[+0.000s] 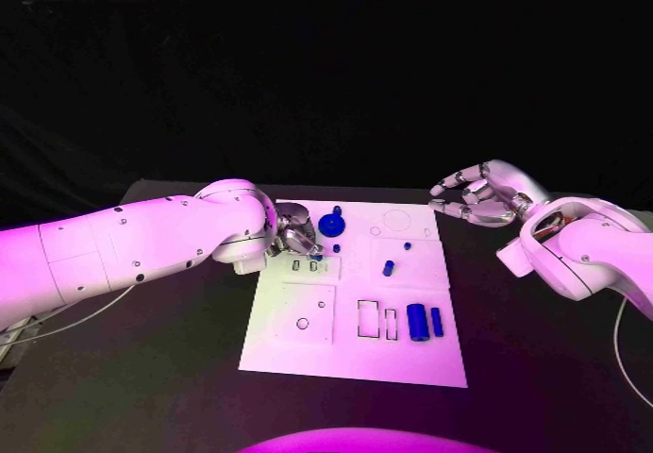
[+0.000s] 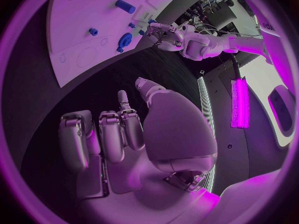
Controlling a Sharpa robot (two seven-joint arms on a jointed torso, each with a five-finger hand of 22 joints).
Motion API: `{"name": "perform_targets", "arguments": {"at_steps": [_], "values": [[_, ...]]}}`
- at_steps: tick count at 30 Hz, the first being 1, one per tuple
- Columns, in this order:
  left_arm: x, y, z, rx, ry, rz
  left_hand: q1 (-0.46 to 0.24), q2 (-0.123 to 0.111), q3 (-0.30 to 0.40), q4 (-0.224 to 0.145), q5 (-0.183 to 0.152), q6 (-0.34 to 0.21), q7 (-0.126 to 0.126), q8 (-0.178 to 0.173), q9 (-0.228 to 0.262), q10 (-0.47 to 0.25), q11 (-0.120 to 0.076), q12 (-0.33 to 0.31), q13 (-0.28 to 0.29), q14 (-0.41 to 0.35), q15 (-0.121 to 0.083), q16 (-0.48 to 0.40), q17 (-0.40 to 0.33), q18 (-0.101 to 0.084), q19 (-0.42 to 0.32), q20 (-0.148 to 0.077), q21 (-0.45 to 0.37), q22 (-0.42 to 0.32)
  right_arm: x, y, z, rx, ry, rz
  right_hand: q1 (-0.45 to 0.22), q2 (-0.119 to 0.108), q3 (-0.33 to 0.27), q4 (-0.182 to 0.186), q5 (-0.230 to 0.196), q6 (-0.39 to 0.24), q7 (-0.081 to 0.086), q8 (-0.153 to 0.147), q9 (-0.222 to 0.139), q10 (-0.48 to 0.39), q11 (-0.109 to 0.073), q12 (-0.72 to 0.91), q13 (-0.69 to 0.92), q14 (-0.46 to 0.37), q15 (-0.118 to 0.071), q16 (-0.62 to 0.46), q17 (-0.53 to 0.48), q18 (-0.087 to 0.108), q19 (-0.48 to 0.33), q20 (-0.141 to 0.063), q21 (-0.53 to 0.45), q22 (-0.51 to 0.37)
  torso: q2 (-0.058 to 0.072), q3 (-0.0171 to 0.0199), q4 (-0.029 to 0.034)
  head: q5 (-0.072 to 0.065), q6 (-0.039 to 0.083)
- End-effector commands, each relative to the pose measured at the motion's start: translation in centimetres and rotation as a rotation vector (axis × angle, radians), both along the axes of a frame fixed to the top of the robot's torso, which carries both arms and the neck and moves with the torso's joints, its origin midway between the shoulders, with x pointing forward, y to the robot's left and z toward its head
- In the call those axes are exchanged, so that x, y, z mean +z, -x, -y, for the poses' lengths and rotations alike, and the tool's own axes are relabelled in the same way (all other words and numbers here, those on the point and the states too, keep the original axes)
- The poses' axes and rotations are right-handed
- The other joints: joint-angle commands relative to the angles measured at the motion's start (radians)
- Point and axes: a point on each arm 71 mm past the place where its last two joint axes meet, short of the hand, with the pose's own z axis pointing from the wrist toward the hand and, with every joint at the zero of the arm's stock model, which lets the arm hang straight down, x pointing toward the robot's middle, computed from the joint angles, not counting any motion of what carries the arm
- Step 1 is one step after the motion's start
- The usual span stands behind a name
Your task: Assemble the parts on the task board
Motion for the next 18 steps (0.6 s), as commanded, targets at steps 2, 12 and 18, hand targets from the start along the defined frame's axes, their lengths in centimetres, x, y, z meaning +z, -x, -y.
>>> {"name": "perform_targets", "arguments": {"at_steps": [2,12,18], "values": [[0.2,-0.1,0.1,-0.005,-0.031,0.098,-0.013,-0.001,0.186,-0.192,0.007,0.007,0.0,0.007,0.004,0.009,0.001,0.006,0.005,0.104,-0.007,0.004,0.263,-0.015,0.004,-0.007,0.002,0.002,-0.1,0.1,-0.1,0.01,0.003,-0.003,-0.007,-0.008,0.003,0.006,0.005,-0.001,-0.001,0.005,0.001,0.001,-0.004,-0.003,0.141,0.079,-0.008,-0.006,0.153,0.001,0.087,-0.008,-0.005,0.246,0.0,-0.0012,-0.0027,0.002,-0.001],[-1.0,0.2,0.4,-0.025,-0.067,0.083,-0.018,-0.006,0.186,-0.193,0.016,0.011,-0.003,0.011,0.008,0.018,-0.001,0.017,0.015,0.104,-0.009,0.004,0.263,-0.015,0.004,-0.008,0.002,0.002,-0.1,0.1,0.0,0.009,0.002,-0.001,-0.007,-0.008,0.003,0.006,0.005,-0.001,-0.001,0.005,0.001,0.001,-0.004,-0.003,0.141,0.079,-0.008,-0.006,0.153,0.001,0.087,-0.008,-0.005,0.246,0.002,-0.0018,-0.0028,0.003,-0.006],[-1.5,0.3,0.3,-0.034,-0.082,0.061,-0.022,-0.008,0.185,-0.192,0.018,0.014,-0.004,0.014,0.01,0.022,-0.002,0.021,0.02,0.104,-0.01,0.004,0.263,-0.016,0.005,-0.009,0.002,0.003,-0.1,0.1,0.0,0.009,0.002,0.0,-0.009,-0.008,0.003,0.007,0.006,-0.001,-0.001,0.005,0.002,0.001,-0.004,-0.003,0.141,0.079,-0.009,-0.007,0.151,0.002,0.086,-0.008,-0.006,0.246,0.002,-0.0021,-0.0028,0.001,-0.009]]}}
